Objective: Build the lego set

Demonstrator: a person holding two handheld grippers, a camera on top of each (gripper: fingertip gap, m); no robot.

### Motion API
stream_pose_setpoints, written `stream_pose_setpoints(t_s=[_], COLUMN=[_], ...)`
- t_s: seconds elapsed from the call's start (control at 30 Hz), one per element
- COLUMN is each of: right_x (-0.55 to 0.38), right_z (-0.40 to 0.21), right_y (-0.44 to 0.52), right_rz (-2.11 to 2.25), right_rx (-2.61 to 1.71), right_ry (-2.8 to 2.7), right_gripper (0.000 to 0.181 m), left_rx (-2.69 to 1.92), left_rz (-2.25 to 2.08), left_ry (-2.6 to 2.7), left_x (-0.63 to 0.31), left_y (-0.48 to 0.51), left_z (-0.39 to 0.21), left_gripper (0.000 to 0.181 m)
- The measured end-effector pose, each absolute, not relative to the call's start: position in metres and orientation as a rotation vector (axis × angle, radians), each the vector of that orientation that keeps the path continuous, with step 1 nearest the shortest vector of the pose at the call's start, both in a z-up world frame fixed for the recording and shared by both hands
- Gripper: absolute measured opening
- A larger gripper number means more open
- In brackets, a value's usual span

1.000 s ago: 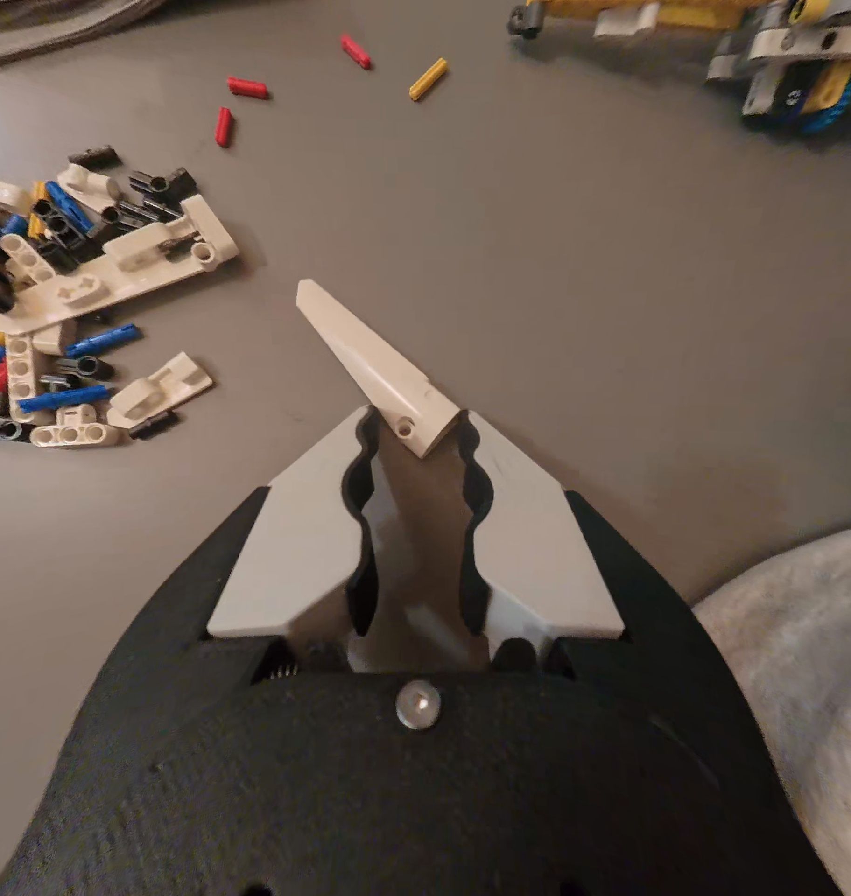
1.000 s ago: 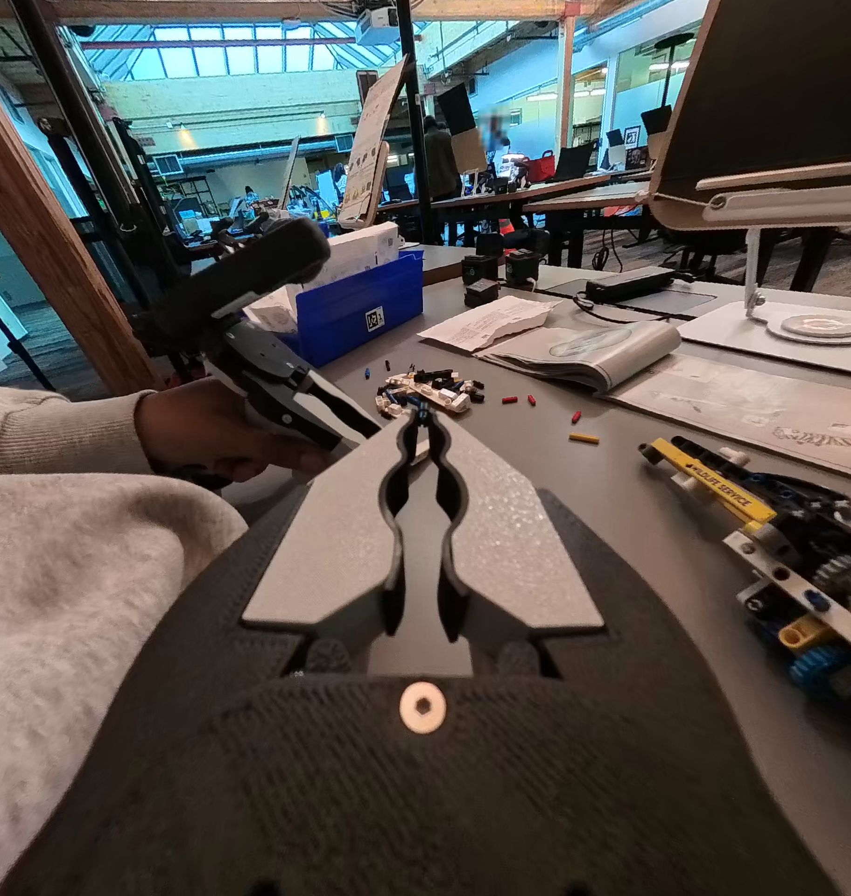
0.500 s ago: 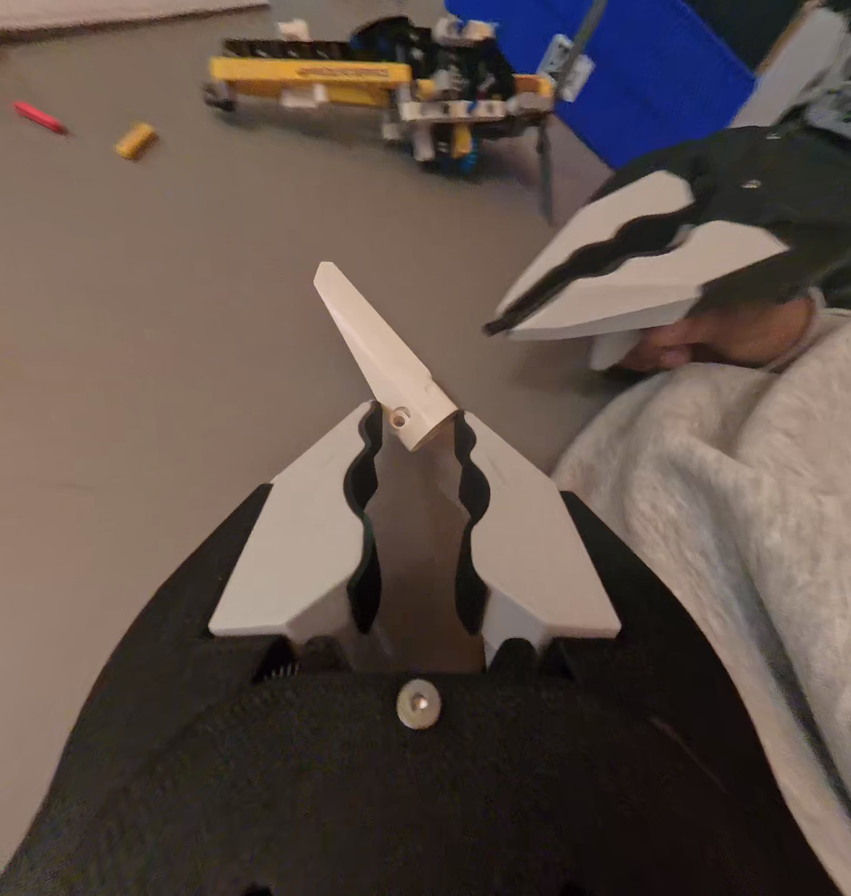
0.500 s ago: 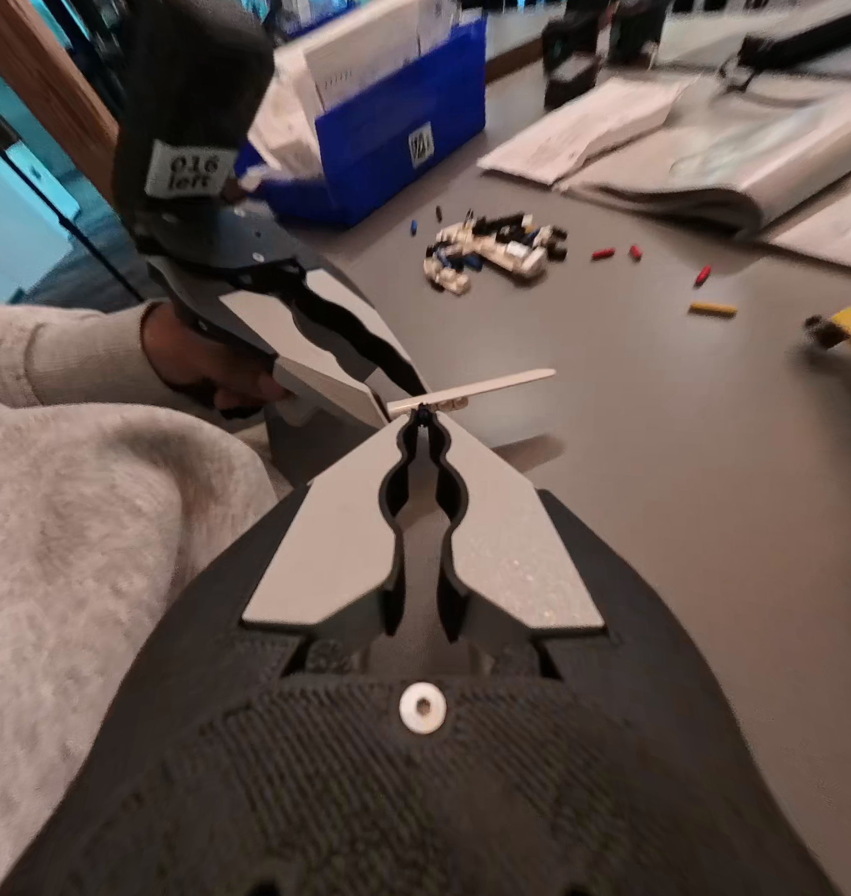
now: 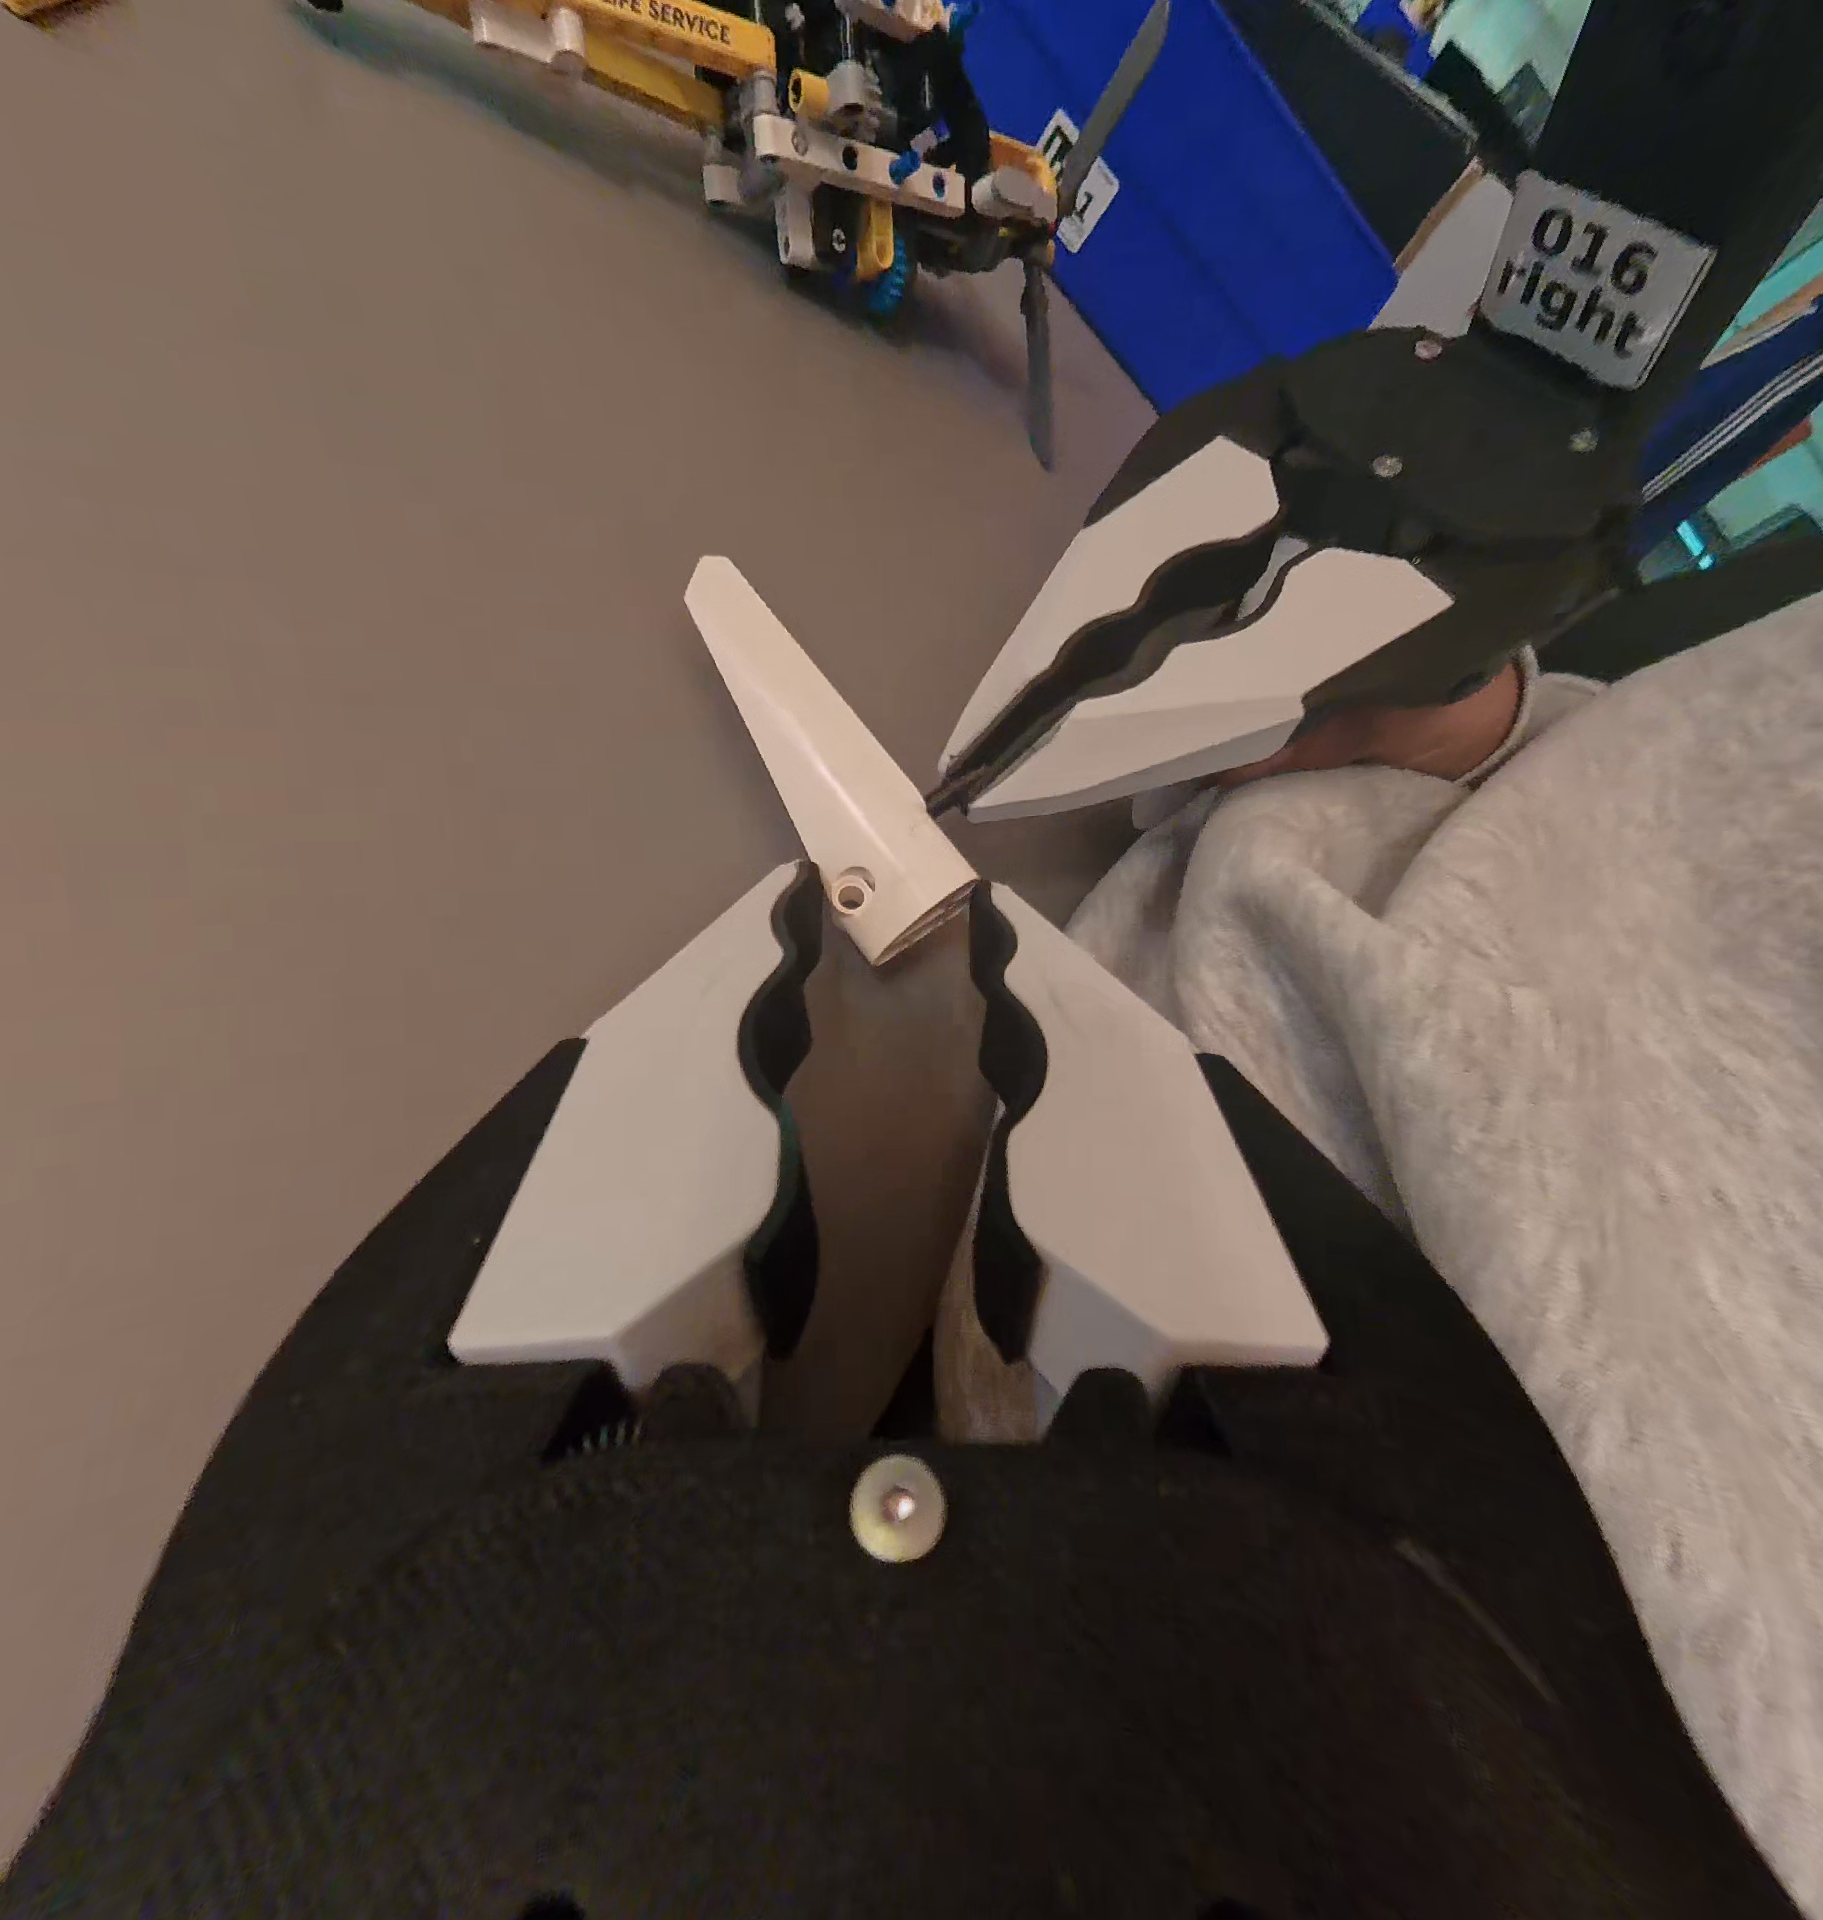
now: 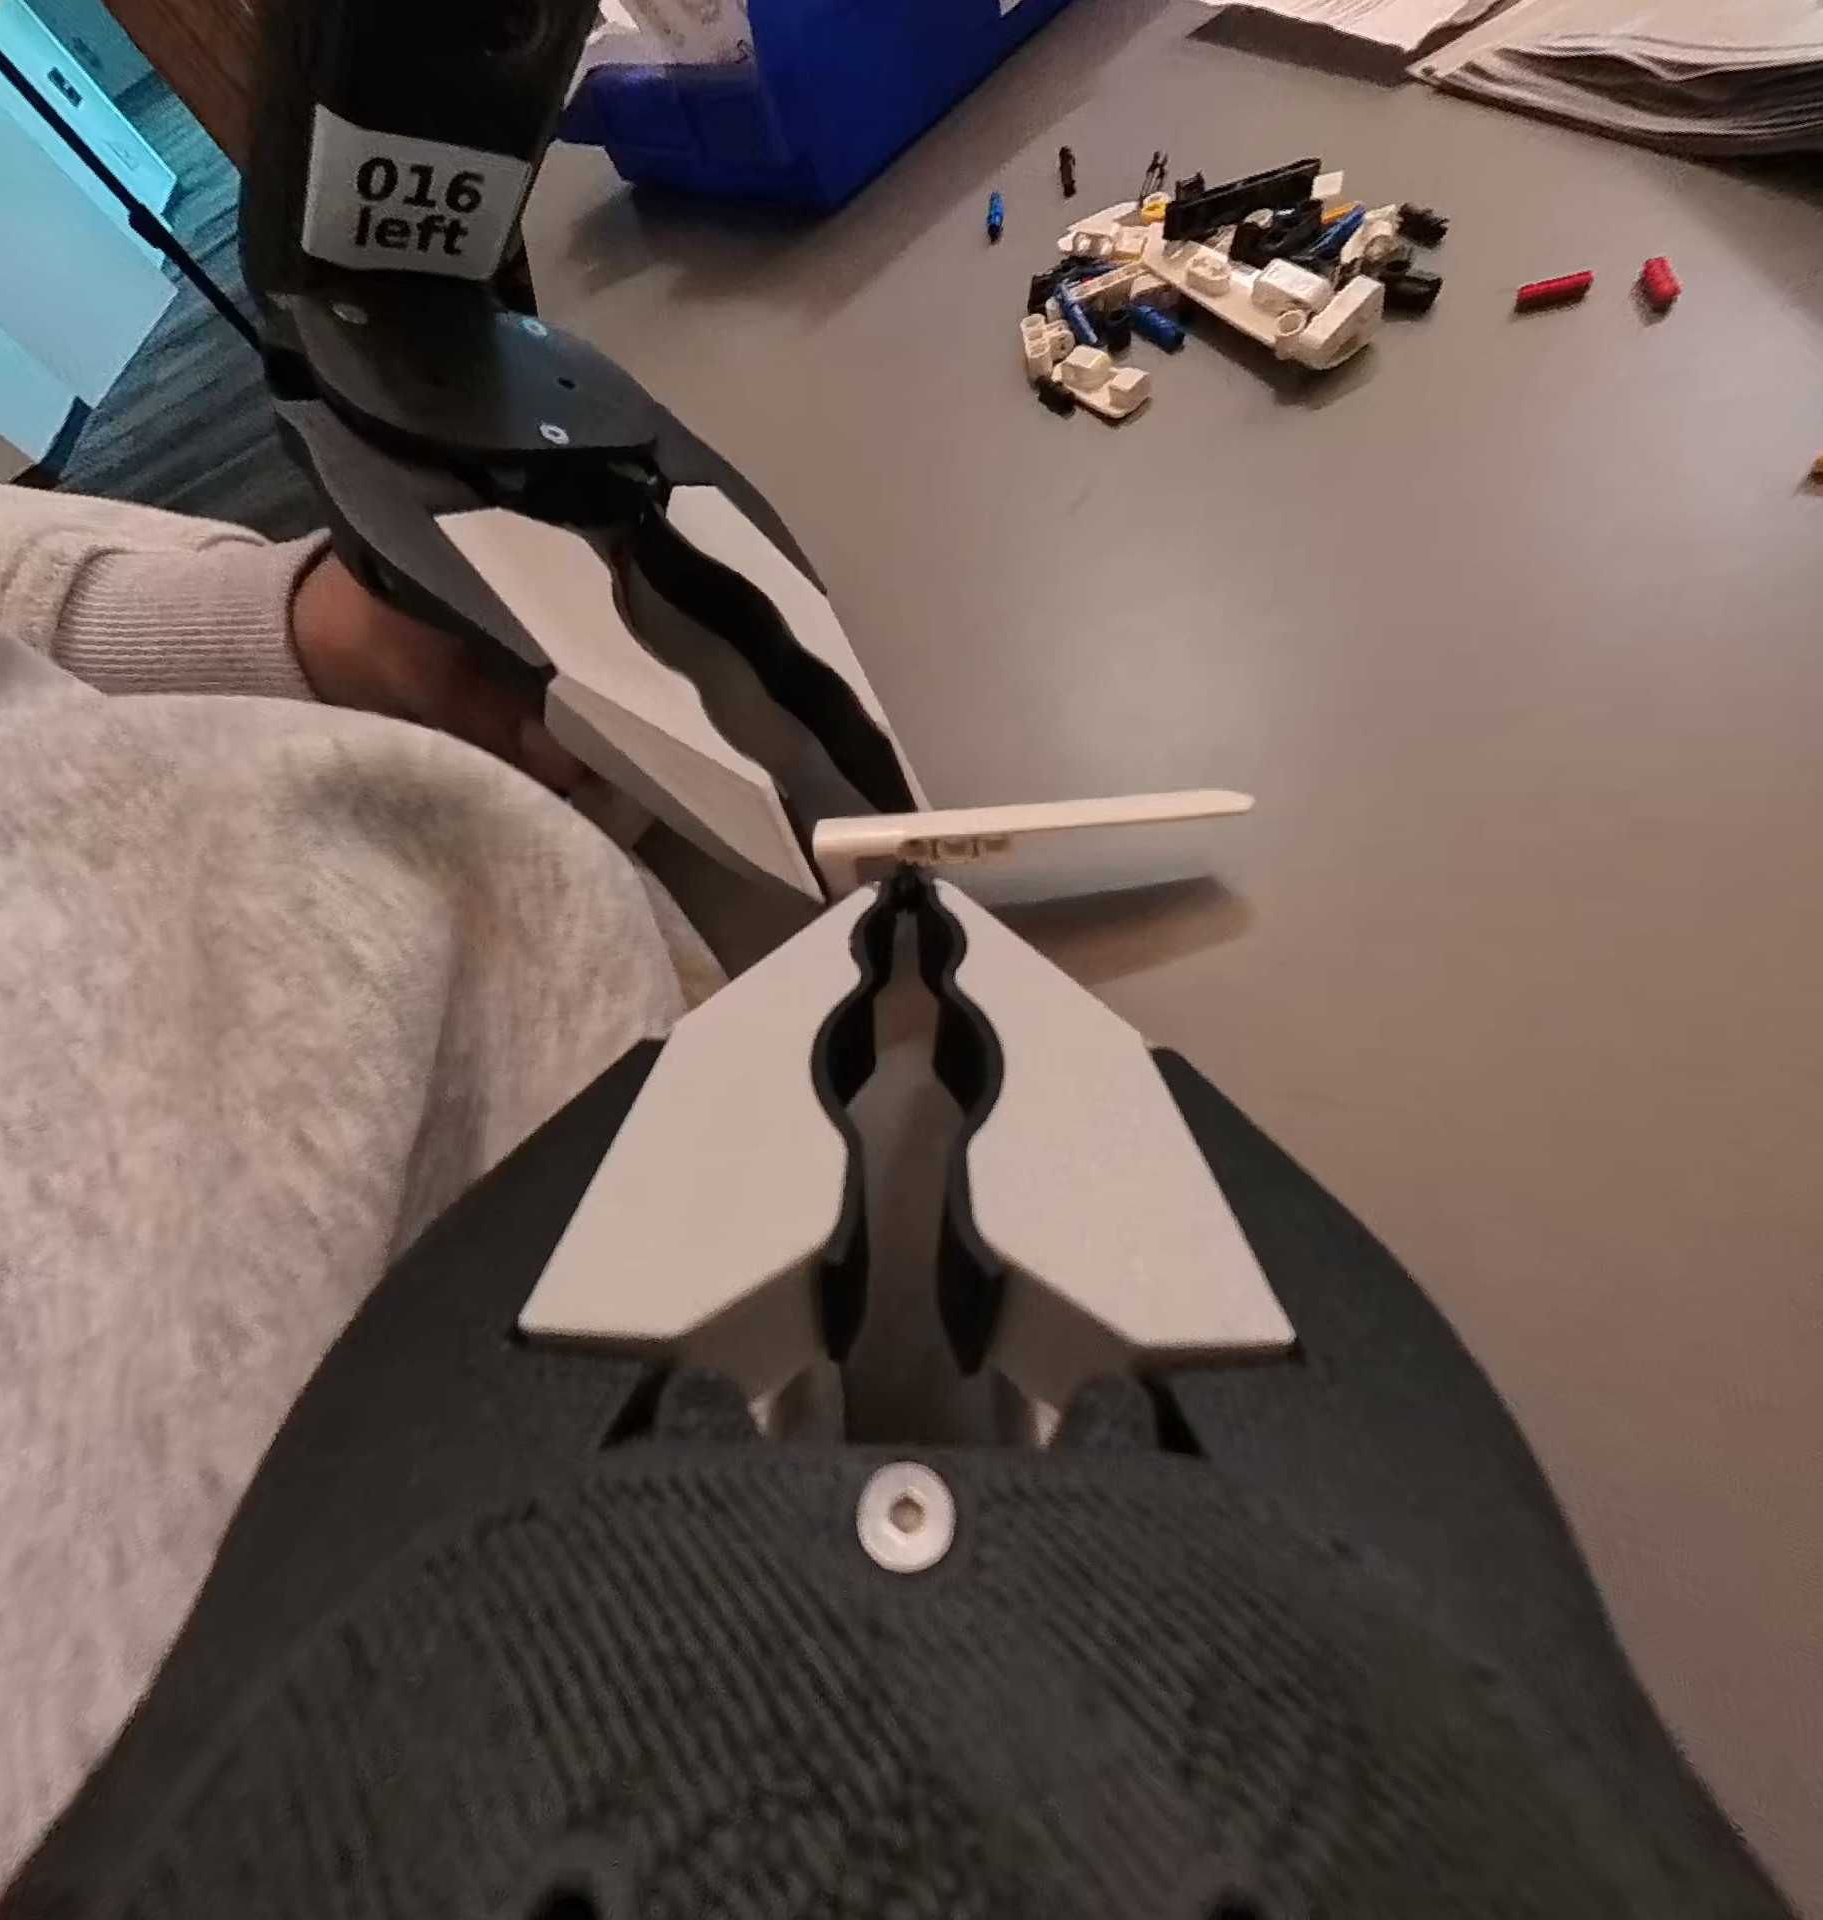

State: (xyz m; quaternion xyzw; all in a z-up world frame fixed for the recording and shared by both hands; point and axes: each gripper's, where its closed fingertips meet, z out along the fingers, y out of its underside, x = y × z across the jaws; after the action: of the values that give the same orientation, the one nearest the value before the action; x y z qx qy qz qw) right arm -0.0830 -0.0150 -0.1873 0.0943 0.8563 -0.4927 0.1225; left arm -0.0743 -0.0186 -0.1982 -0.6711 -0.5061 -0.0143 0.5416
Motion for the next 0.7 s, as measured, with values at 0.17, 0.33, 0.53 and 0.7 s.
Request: stream_pose_setpoints(t_s=[0.17, 0.33, 0.53, 0.7], right_x=[-0.0847, -0.0855, -0.0865, -0.0856], right_z=[-0.1889, -0.1897, -0.1906, -0.1909], right_y=[-0.0144, -0.0142, -0.0135, -0.0138], right_rz=[-1.425, -1.420, -1.415, -1.412], right_rx=[0.281, 0.280, 0.281, 0.272], right_ry=[2.504, 2.510, 2.515, 2.520], right_gripper=[0.003, 0.003, 0.003, 0.003], left_rx=[-1.633, -1.658, -1.697, -1.687], left_rz=[-0.003, 0.009, 0.020, 0.026], left_ry=[-1.200, -1.201, -1.200, -1.222], left_x=[-0.0741, -0.0739, -0.0736, -0.0751], left_y=[-0.0177, -0.0172, -0.0161, -0.0167], left_z=[-0.2001, -0.2016, -0.2037, -0.2040], left_gripper=[0.026, 0.026, 0.026, 0.026])
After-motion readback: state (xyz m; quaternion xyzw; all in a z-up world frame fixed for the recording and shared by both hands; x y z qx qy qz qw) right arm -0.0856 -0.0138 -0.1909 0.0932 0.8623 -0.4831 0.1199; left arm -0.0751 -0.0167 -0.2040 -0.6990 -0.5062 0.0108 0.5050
